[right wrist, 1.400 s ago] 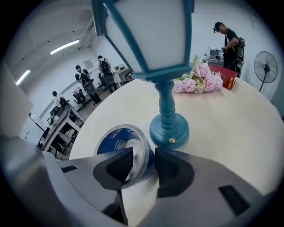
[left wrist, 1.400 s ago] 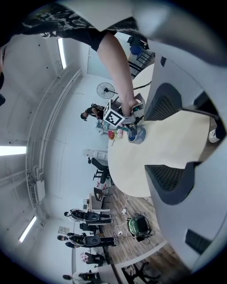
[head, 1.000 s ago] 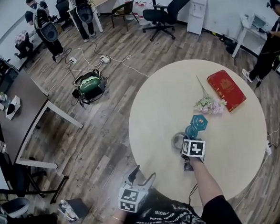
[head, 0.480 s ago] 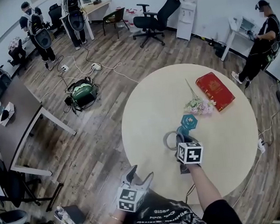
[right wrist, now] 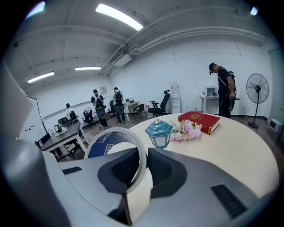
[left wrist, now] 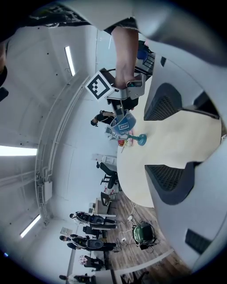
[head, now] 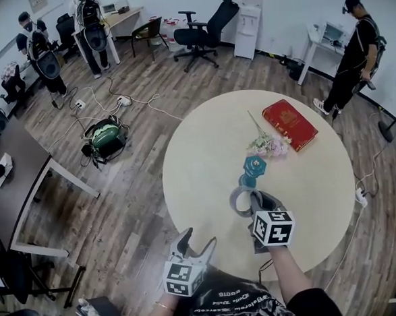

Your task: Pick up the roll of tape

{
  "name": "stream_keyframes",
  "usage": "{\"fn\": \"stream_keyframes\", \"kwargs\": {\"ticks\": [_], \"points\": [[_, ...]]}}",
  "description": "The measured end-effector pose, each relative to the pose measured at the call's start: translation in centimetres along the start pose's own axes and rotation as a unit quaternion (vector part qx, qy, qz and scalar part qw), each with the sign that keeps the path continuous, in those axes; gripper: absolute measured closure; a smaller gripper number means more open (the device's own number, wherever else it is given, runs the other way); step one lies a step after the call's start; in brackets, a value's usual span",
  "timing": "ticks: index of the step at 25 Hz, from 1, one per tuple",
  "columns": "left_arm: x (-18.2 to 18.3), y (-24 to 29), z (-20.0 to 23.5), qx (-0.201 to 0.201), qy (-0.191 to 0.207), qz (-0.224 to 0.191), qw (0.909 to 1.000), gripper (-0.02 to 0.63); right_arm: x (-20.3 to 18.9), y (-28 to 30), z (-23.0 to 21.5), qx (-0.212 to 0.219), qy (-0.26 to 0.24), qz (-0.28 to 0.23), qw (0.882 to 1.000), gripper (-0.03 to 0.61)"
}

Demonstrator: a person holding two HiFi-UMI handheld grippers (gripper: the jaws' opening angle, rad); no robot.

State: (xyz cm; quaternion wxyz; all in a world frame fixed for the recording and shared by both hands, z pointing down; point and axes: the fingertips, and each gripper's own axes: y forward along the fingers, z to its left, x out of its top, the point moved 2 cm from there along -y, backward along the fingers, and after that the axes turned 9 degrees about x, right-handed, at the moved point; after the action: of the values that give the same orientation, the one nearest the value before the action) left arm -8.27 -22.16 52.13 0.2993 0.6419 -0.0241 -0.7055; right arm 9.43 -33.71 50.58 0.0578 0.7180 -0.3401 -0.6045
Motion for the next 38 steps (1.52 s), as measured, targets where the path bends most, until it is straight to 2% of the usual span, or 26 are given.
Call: {"fn": "stream_keyframes", "kwargs": {"ticks": [8, 15, 19, 28, 35, 38], "points": [[0.4, -0.1, -1.9, -0.021, 0.007, -0.009, 0.9997, 0.291, -0.6, -6.1, -0.1, -0.035, 0.004, -0.050, 0.998, 0.511], [0.5, 0.1, -3.6, -0.041, 0.013, -0.018, 0.9989, 0.291, -3.3, -10.5, -0.6, -0.064, 0.014, -0.075, 0.995, 0.511], [0.0, 0.3, -4.5, -0.054, 0.019, -0.016, 0.9982, 0.291, -5.0, -12.6, -0.3, -0.080, 0.002, -0.077, 0.994, 0.511], [0.7, -0.1, -4.9, -0.057, 0.025, -0.033, 0.9975, 0.291, -8.3, -14.9, 0.7, -0.087, 0.022, -0.076, 0.993, 0.511], [1.6, -0.1, -5.6, -0.062, 0.033, -0.039, 0.9968, 0.291, -8.4, -15.1, 0.5, -0.089, 0.021, -0.076, 0.993, 0.511], [1.5, -0.2, -5.6, -0.059, 0.039, -0.048, 0.9963, 0.335, -8.3, -14.9, 0.6, -0.085, 0.013, -0.075, 0.993, 0.511]]}}
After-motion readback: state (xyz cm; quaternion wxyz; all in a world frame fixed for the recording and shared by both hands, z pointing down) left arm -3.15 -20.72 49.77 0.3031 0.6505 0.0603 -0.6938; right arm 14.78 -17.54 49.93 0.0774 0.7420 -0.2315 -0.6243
